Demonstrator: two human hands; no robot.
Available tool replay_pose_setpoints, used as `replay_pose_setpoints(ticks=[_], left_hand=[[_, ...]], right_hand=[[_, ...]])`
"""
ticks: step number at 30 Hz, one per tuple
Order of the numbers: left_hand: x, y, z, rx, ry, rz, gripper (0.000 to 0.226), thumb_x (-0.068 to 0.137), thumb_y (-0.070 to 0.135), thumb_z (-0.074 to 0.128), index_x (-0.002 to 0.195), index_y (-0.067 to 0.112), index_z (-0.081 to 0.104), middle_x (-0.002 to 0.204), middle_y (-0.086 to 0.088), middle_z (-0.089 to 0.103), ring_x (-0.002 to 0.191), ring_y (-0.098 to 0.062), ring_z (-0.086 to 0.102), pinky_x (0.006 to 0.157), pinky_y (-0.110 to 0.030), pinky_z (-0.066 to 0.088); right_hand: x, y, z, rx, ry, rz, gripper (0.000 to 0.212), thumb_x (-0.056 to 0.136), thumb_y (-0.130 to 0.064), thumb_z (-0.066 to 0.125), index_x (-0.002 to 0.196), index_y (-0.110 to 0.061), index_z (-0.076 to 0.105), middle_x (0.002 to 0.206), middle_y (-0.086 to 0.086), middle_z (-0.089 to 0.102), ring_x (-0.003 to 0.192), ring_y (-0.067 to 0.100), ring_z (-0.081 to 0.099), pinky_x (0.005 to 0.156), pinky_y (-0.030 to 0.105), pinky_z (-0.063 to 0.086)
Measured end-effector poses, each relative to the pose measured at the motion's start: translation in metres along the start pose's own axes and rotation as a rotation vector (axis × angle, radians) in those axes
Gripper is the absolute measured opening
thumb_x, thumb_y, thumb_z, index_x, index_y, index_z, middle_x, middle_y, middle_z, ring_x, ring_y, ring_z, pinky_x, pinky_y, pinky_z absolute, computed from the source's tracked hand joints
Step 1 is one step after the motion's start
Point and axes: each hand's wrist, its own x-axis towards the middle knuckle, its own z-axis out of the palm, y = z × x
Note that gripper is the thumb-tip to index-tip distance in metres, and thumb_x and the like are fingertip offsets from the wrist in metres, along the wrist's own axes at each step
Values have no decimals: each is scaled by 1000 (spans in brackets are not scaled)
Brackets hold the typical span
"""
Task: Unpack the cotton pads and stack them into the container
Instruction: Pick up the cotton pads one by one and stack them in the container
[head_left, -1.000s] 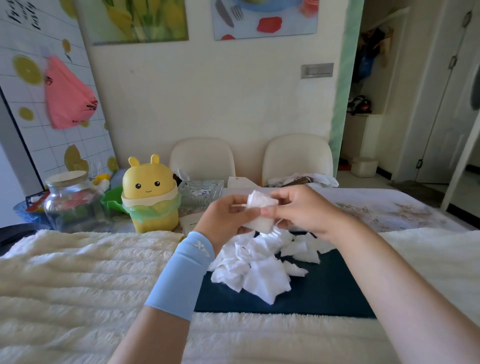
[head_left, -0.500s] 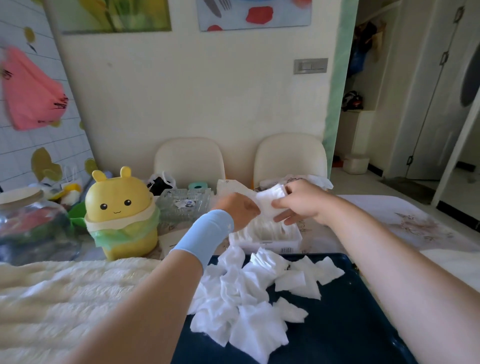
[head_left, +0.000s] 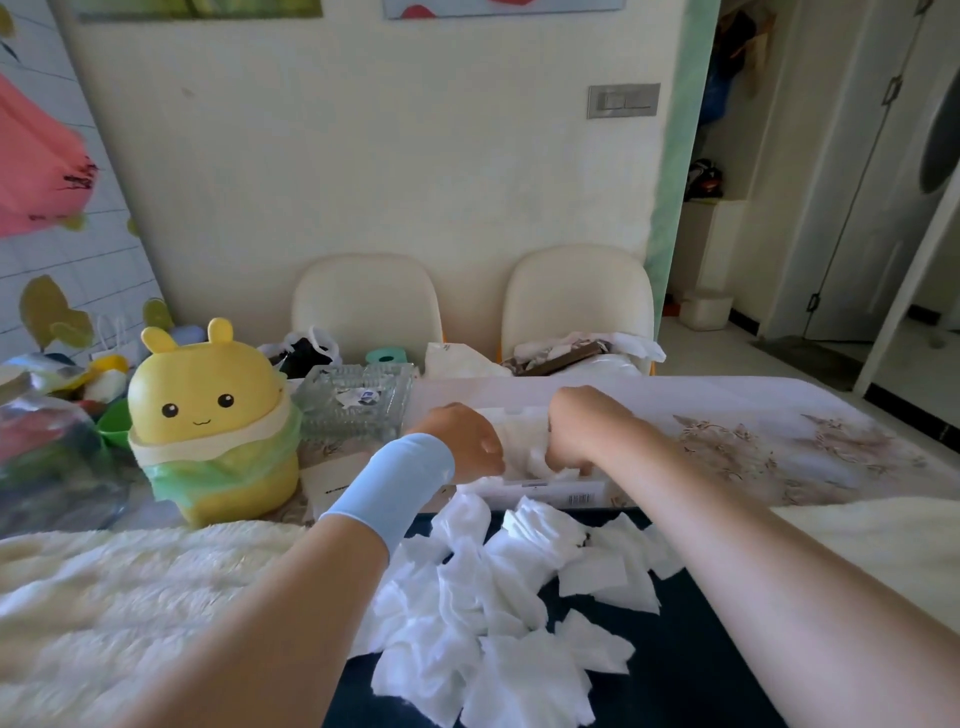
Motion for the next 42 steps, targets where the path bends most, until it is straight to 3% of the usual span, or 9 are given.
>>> replay_pose_setpoints(ticks=[5, 12, 21, 27, 30, 34, 37, 39, 42], left_hand=[[-4, -2, 0, -39, 5, 16, 20, 85, 44, 67, 100, 35, 75, 122, 4, 59, 108, -23, 61, 95, -39, 53], [-8, -13, 5, -148, 51, 46, 25, 81, 43, 70, 106, 39, 70, 119, 4, 55, 110, -20, 58, 96, -37, 51], [-23, -28, 18, -286, 154, 45, 50, 80, 33, 75, 128, 35, 59, 125, 8, 55, 114, -12, 54, 93, -22, 41], [-29, -27, 21, -280, 110, 66, 52, 93, 39, 59, 143, 38, 45, 138, 12, 47, 130, -18, 47, 99, -29, 42], [-27, -15, 31, -138, 10, 129, 60, 93, 40, 55, 149, 32, 36, 155, 6, 33, 146, -26, 26, 115, -41, 30], [-27, -10, 33, -26, -35, 130, 71, 100, 42, 45, 159, 27, 8, 166, 7, -2, 153, -20, -7, 122, -45, 10], [-26, -8, 30, 50, 4, 148, 68, 104, 39, 36, 159, 20, -1, 165, 5, -13, 152, -16, -15, 124, -40, 3], [-23, -6, 31, 80, -27, 125, 67, 105, 41, 31, 158, 18, -3, 165, 4, -15, 151, -15, -16, 124, -38, 1], [-22, -3, 37, 83, -73, 77, 72, 103, 45, 32, 158, 18, -7, 165, 5, -16, 152, -13, -14, 123, -36, -2]], right_hand=[[4, -22, 1, -30, -115, 64, 40, 74, -34, 85, 84, -16, 51, 82, 1, 59, 70, 21, 60, 68, 29, 50], [3, -37, 10, -18, -194, 130, 26, 88, -30, 66, 108, -17, 56, 81, 3, 49, 97, 23, 57, 97, 33, 43], [2, -43, 13, 468, -331, 137, 18, 94, -21, 49, 84, -10, 58, 75, 9, 58, 74, 26, 53, 74, 34, 43], [-4, -32, 5, 548, -288, 168, 31, 89, -23, 47, 98, -6, 71, 89, 12, 76, 82, 28, 63, 94, 39, 53], [-14, -41, 6, 463, -320, 40, 25, 86, -28, 66, 78, -6, 60, 77, 11, 62, 75, 26, 52, 70, 29, 48], [-23, -32, 12, 271, -100, 18, 24, 93, -17, 52, 70, -13, 46, 72, 4, 49, 71, 22, 49, 54, 27, 32], [-27, -15, 20, 205, 223, -74, 18, 92, -19, 43, 78, -14, 53, 88, 6, 57, 88, 28, 57, 64, 31, 42], [-29, -11, 29, 52, 233, -194, 35, 100, -26, 34, 122, -16, 60, 134, 10, 55, 129, 31, 47, 99, 40, 42], [-26, -8, 44, -8, 19, -241, 56, 106, -34, 18, 159, -16, 18, 168, 10, 7, 155, 26, 4, 123, 45, 11]])
